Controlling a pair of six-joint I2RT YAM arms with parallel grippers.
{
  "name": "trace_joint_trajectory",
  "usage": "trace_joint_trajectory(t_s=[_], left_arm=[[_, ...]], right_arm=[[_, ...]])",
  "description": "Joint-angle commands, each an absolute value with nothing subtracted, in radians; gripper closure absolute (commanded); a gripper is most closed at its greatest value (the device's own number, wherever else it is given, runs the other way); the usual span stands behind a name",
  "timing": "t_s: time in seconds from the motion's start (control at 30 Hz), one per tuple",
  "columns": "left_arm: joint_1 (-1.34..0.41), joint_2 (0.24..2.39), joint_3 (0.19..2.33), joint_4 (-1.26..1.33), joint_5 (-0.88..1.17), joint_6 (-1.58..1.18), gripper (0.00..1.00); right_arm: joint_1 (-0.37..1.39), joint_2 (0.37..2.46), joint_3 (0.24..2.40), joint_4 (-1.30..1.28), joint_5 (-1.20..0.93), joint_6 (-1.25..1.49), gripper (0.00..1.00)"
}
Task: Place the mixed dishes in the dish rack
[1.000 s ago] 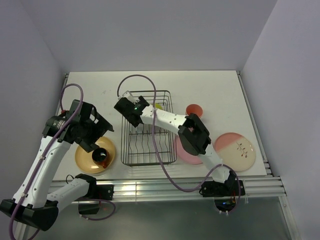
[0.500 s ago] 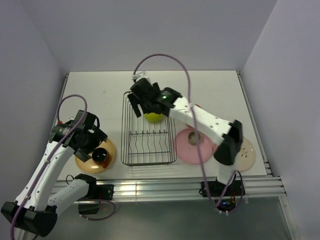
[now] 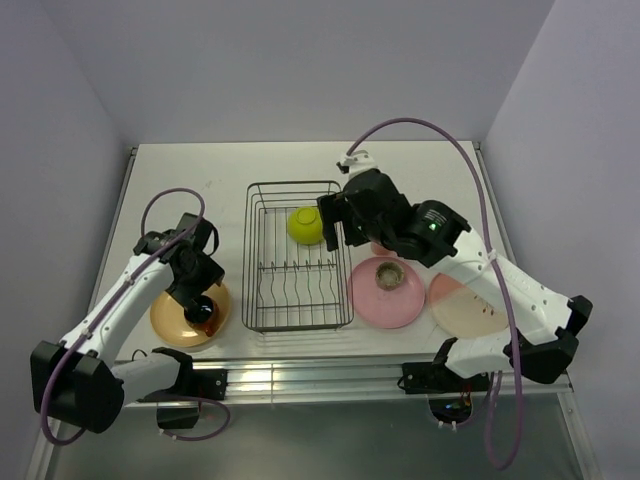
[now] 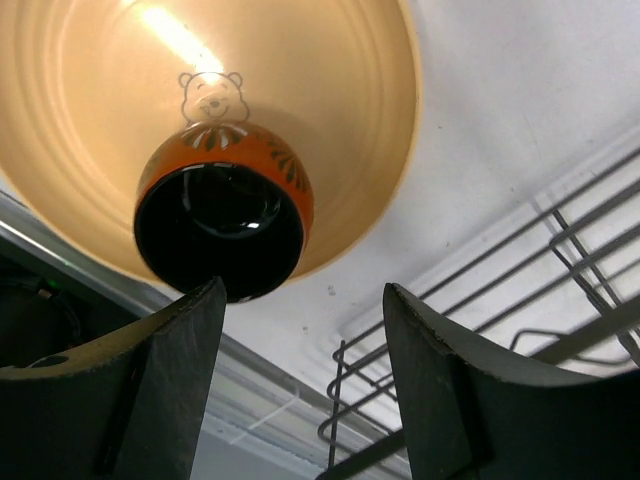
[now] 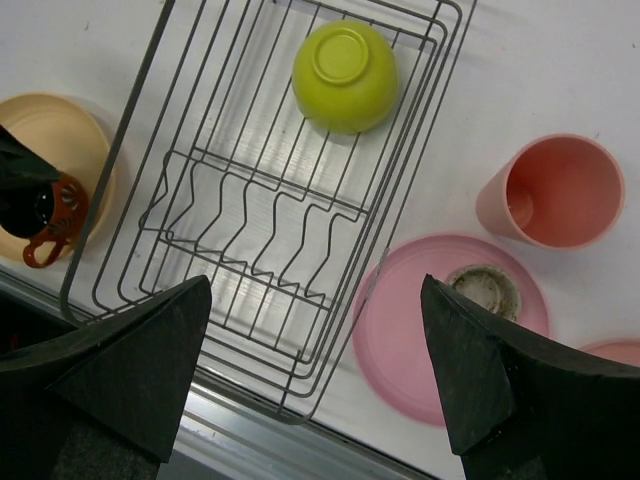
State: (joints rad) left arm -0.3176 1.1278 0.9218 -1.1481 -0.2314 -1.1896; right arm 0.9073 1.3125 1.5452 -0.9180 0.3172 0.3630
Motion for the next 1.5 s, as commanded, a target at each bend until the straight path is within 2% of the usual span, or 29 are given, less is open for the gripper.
trace_joint_trajectory(t_s=[0.0,0.23,0.37,0.47,0.5,0.53,0.57,0.67,0.83,0.93,1.0,1.13,1.17,1.23,1.27,1.37,1.47], left_arm=[[-0.314,1.172,0.901,-1.062,-0.219,-1.169,0.30],[-0.301,1.253,0.828,-0.985,-0.210,-1.132,0.33],[-0.282,1.318,0.816,-0.960,-0.186,-1.103,0.44],[-0.259,1.324,0.798,-0.939,-0.175,-1.085,0.65],[-0.246,1.321,0.792,-0.937,-0.170,-1.080,0.82],[-0.239,1.316,0.792,-0.940,-0.169,-1.074,0.95],[-0.232,1.301,0.793,-0.957,-0.178,-1.075,1.00],[-0.229,1.232,0.827,-1.011,-0.225,-1.095,1.00],[-0.229,1.074,1.012,-1.153,-0.246,-1.124,1.00],[-0.229,1.019,1.167,-1.193,-0.169,-1.114,1.00],[-0.229,0.996,1.251,-1.163,-0.092,-1.098,1.00],[-0.229,0.905,1.258,-0.953,0.171,-1.158,1.00],[-0.229,0.884,1.232,-0.810,0.223,-1.185,1.00],[-0.229,0.815,1.100,-0.613,0.322,-1.320,1.00],[-0.229,0.790,1.047,-0.430,0.383,-1.375,1.00],[-0.229,0.730,0.852,-0.135,0.445,-1.573,1.00],[-0.229,0.709,0.726,0.029,0.474,-1.712,1.00]], right_arm=[[0.884,1.230,1.549,-0.933,0.316,0.391,0.08],[0.847,1.132,1.540,-0.976,0.334,0.420,0.07],[0.821,1.108,1.560,-1.008,0.341,0.428,0.07],[0.808,1.091,1.571,-1.028,0.353,0.440,0.08],[0.808,1.086,1.569,-1.031,0.353,0.446,0.07],[0.807,1.078,1.562,-1.037,0.348,0.457,0.08],[0.807,1.075,1.556,-1.038,0.344,0.462,0.08],[0.807,1.068,1.529,-1.035,0.321,0.479,0.08],[0.805,1.140,1.592,-1.043,0.267,0.477,0.07],[0.778,1.204,1.657,-1.043,0.146,0.497,0.00],[0.750,1.230,1.660,-1.019,-0.042,0.511,0.00],[0.664,1.223,1.559,-0.812,-0.374,0.628,0.00],[0.657,1.218,1.534,-0.774,-0.423,0.653,0.00],[0.650,1.206,1.473,-0.665,-0.515,0.721,0.00],[0.650,1.204,1.457,-0.638,-0.537,0.738,0.02],[0.650,1.198,1.410,-0.545,-0.603,0.790,0.05],[0.650,1.189,1.356,-0.453,-0.656,0.833,0.09]])
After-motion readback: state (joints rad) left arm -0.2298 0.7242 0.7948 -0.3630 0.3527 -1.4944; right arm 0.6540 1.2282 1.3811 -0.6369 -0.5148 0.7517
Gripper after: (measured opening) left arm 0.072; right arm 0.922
